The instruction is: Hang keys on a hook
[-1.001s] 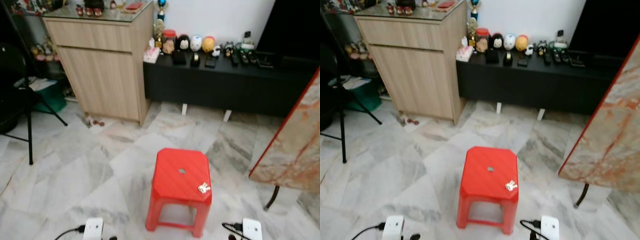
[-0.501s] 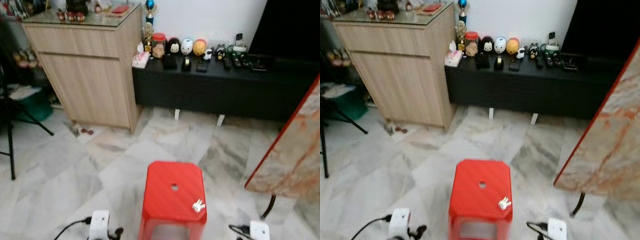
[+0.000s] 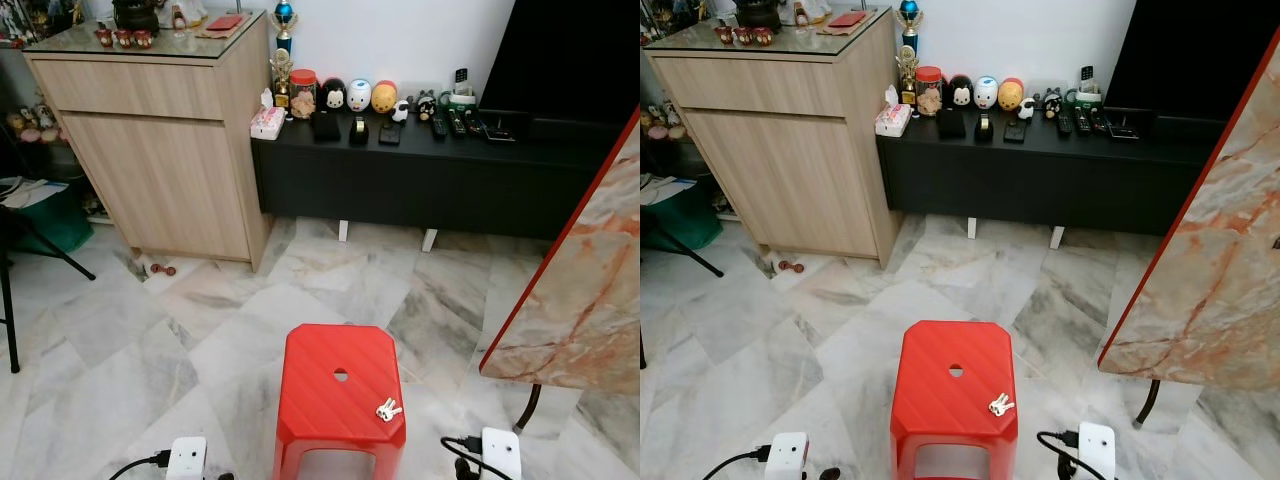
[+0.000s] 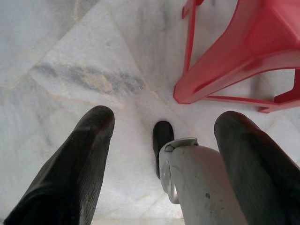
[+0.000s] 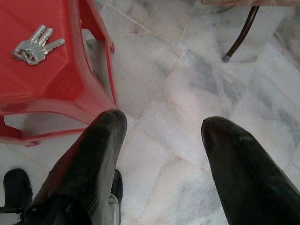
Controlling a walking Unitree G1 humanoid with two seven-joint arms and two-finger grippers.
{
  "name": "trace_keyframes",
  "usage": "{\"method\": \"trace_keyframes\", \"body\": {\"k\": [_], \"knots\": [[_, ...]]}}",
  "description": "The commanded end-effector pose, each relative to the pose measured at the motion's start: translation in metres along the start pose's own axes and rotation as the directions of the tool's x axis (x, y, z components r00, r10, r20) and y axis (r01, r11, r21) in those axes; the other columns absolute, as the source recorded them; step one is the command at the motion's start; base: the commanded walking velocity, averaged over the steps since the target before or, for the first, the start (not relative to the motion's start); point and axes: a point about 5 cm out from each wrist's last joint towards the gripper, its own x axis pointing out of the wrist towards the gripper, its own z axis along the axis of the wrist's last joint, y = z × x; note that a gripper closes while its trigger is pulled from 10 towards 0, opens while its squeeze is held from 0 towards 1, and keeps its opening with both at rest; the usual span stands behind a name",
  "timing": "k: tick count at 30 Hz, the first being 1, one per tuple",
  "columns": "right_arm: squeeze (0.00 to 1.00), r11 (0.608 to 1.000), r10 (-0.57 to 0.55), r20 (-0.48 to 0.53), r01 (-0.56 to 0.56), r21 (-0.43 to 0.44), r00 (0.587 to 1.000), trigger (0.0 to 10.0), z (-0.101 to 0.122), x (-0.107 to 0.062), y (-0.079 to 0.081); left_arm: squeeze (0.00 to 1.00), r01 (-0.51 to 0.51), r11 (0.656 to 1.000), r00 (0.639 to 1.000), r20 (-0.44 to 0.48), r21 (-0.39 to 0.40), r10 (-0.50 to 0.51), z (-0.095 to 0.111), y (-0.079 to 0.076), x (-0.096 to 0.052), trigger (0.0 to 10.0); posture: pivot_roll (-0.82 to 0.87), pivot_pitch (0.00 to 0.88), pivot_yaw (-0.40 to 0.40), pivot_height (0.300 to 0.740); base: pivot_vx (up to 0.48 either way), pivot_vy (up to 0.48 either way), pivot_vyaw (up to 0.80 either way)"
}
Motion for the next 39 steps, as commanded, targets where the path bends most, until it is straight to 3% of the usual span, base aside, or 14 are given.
{"method": "trace_keyframes", "body": {"k": [1, 6, 19, 28, 31, 39], "knots": [[0.00, 1.000, -0.002, 0.008, 0.002, 0.005, 1.000, 10.0, 0.0022, 0.0004, -0.0009, 0.00, 0.003, 1.000, 1.000, -0.015, -0.003, -0.003, -0.0041, -0.0007, -0.0008, 10.0, 0.08, 0.000, -0.054, 0.740, 0.000, 0.000, 0.00], [0.00, 0.999, 0.011, 0.006, -0.011, -0.033, 1.000, 10.0, 0.0029, 0.0006, -0.0003, 0.00, 0.009, 1.000, 1.000, -0.020, -0.001, -0.009, -0.0047, -0.0011, -0.0008, 10.0, 0.07, 0.000, -0.054, 0.740, 0.000, 0.000, 0.00], [0.00, 0.999, 0.019, 0.009, -0.019, -0.030, 1.000, 10.0, 0.0033, 0.0007, 0.0013, 0.00, 0.013, 1.000, 1.000, -0.023, 0.000, -0.013, -0.0056, -0.0016, -0.0010, 10.0, 0.07, 0.000, -0.055, 0.740, 0.000, 0.000, 0.71], [0.00, 0.999, 0.021, 0.013, -0.021, -0.028, 1.000, 10.0, 0.0045, 0.0009, 0.0025, 0.00, 0.017, 1.000, 1.000, -0.018, 0.000, -0.017, -0.0039, -0.0022, -0.0005, 10.0, 0.08, 0.000, -0.053, 0.740, 0.000, 0.000, 0.00], [0.00, 0.998, 0.032, 0.022, -0.030, -0.056, 0.999, 10.0, 0.0059, 0.0010, 0.0041, 0.00, 0.019, 1.000, 1.000, -0.017, 0.002, -0.019, -0.0036, -0.0022, -0.0005, 10.0, 0.07, 0.000, -0.051, 0.740, 0.000, 0.000, 0.80], [0.00, 0.999, 0.023, 0.023, -0.023, -0.023, 0.999, 10.0, 0.0053, 0.0009, 0.0044, 0.00, 0.020, 1.000, 1.000, -0.017, 0.006, -0.020, -0.0037, -0.0021, -0.0006, 10.0, 0.08, 0.000, -0.052, 0.740, 0.090, 0.000, 0.76]]}}
